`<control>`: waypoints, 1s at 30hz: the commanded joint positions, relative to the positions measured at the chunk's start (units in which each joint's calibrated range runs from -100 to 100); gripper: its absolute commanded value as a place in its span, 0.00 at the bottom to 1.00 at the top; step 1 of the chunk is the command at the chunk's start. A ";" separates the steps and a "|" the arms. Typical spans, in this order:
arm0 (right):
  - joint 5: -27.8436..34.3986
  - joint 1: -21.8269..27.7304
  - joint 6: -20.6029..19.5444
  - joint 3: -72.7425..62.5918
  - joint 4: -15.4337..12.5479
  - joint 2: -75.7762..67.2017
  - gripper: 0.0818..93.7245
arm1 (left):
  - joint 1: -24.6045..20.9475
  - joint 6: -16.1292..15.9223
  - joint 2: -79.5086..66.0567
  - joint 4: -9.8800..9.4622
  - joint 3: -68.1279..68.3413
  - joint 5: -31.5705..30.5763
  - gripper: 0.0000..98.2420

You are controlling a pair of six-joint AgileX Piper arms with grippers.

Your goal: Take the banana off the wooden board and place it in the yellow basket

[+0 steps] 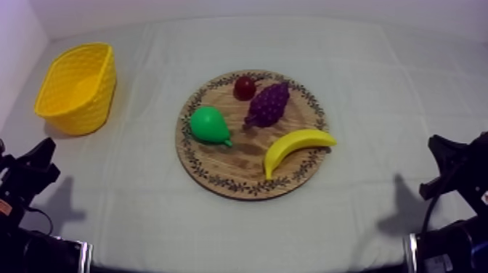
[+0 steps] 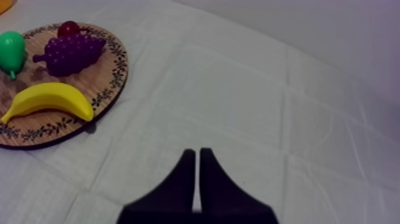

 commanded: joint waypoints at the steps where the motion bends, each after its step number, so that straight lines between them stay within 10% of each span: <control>1: 0.01 -0.03 -0.01 -0.03 -0.03 -0.04 0.00 | 0.02 -0.01 0.00 -0.01 0.03 0.00 0.00; 30: 0.01 -0.03 -0.01 -0.03 -0.03 -0.04 0.00 | 0.02 -0.35 0.00 0.03 -0.11 1.25 0.00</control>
